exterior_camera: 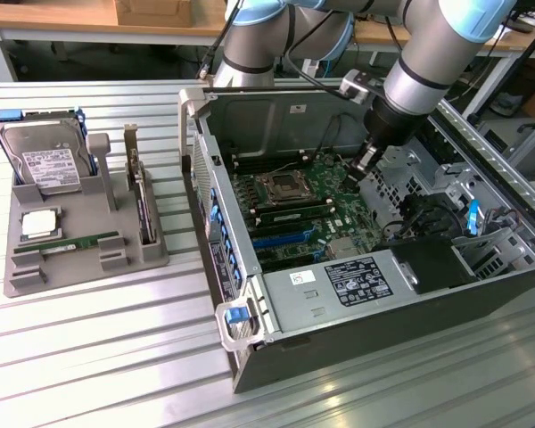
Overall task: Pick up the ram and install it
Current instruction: 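Press down the ram until it locks into place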
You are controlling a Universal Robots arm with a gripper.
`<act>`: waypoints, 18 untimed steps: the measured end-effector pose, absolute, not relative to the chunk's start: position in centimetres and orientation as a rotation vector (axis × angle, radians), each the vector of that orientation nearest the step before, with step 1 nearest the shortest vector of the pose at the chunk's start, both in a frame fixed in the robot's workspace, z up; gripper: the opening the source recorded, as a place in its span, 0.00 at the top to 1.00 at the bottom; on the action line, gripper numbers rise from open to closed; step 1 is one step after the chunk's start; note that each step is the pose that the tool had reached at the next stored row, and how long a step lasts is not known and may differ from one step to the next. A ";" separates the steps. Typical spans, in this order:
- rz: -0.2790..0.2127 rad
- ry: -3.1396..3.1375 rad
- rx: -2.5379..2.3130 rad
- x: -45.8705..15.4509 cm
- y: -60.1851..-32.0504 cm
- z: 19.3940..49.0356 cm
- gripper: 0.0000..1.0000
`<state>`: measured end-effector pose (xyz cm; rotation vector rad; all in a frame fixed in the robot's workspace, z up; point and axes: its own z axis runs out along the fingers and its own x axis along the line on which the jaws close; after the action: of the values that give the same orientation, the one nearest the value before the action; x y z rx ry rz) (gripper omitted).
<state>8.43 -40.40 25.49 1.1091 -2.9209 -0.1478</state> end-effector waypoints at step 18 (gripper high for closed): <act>-0.150 -3.076 0.629 8.4 -40.4 25.3 0.90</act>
<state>8.43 -40.41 25.33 0.6290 -3.0759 -0.1498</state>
